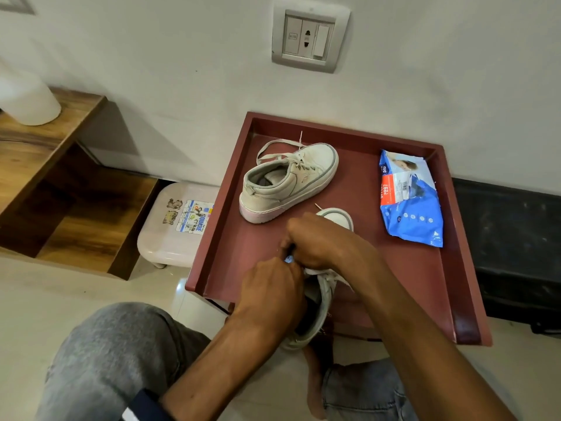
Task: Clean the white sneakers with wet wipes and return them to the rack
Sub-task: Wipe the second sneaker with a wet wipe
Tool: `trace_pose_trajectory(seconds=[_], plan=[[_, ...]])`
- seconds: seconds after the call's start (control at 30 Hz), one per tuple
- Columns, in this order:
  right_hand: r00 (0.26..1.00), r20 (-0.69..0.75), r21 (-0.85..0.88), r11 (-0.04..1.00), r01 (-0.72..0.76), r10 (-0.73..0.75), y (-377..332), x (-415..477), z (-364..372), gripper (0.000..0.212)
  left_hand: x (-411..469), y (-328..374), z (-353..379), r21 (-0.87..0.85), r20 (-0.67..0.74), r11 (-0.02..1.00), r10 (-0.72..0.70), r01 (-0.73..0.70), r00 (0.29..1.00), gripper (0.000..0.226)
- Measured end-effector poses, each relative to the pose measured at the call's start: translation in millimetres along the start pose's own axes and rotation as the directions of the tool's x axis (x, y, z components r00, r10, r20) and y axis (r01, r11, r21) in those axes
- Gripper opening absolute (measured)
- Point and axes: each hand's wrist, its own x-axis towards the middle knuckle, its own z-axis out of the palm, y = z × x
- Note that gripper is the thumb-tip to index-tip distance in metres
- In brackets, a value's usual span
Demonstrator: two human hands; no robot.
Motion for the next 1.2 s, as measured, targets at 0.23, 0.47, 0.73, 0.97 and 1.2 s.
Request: trace_pose_trajectory(seconds=[0.23,0.47,0.73,0.97,1.2], plan=[[0.885,-0.415,-0.014,0.971,-0.238,0.211,44.6,-1.4,-7.6,0.022,1.1,0.2,-3.0,0.045,0.016,0.999,-0.014,0.013,1.0,0.025],[0.807,-0.492,0.083,0.94,-0.332,0.329,58.3,-5.8,-5.8,0.017,1.8,0.9,-1.1,0.041,0.007,0.999,-0.013,0.012,1.0,0.025],[0.772,-0.477,0.082,0.896,-0.437,0.42,51.6,-20.8,-2.2,0.014,1.6,1.7,0.2,0.04,0.008,0.999,-0.019,0.018,1.0,0.024],[0.794,-0.33,0.159,0.859,-0.486,0.51,49.8,-41.2,1.3,0.005,2.2,1.4,-1.0,0.013,0.003,1.0,-0.013,0.013,1.0,0.023],[0.822,-0.273,0.133,0.865,-0.483,0.501,28.1,-62.6,12.0,0.012,1.0,1.5,-3.2,0.015,0.004,1.0,0.006,-0.006,1.0,0.022]])
